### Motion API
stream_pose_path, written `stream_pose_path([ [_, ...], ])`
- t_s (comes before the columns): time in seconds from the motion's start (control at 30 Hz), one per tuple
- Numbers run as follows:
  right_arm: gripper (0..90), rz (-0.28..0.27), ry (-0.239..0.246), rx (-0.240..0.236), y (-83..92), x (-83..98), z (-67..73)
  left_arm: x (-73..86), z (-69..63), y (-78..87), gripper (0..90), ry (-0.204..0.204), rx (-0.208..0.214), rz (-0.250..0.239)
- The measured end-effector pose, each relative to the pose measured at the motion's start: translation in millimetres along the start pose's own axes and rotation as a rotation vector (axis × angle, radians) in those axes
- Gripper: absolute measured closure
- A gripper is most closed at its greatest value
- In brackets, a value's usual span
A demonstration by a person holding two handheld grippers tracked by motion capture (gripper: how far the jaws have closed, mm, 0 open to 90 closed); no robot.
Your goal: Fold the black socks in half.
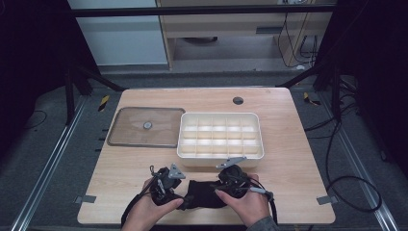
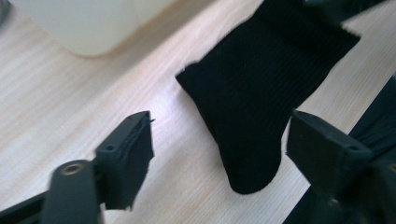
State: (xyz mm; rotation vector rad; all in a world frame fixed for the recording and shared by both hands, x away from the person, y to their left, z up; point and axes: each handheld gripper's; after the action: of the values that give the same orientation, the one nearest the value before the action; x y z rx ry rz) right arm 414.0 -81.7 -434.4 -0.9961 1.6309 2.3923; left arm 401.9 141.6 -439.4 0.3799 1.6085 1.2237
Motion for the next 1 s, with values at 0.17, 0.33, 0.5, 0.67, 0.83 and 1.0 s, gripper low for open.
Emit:
stream_pose_path([
  [0.17, 43.8, 0.011, 0.003, 0.006, -3.9, -0.9, -1.7, 4.4, -4.1, -4.8, 24.5, -0.009, 0.011, 0.010],
  [0.33, 44.0, 0.016, -0.006, 0.006, -8.6, 0.6, -2.7, 5.9, -7.7, -9.2, 26.8, -0.017, 0.014, 0.021],
  [0.5, 44.4, 0.006, -0.018, 0.006, -10.0, -0.2, -3.3, 8.9, -10.6, -12.1, 28.0, -0.023, 0.020, 0.029],
  [0.67, 45.4, 0.007, -0.019, 0.013, -13.9, -1.8, -5.6, 11.8, -11.9, -14.5, 32.2, -0.042, 0.019, 0.048],
  [0.83, 46.0, 0.030, -0.022, 0.045, -20.0, -0.7, -8.7, 15.2, -9.8, -15.7, 36.7, -0.031, 0.022, 0.051],
  [1.0, 46.0, 0.043, -0.036, 0.037, -23.3, 1.3, -11.8, 14.7, -8.7, -16.3, 43.7, -0.036, 0.039, 0.047],
])
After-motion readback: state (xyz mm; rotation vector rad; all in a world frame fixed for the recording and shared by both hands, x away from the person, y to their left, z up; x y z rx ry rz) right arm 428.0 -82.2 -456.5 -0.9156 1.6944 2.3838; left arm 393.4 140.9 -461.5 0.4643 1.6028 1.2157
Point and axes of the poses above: each handheld gripper's, and its own axes: y roughly backward along the jaws, x roughly out of its underside, z roughly to its left, and after that the axes turned 12 degrees about -y, right-handed
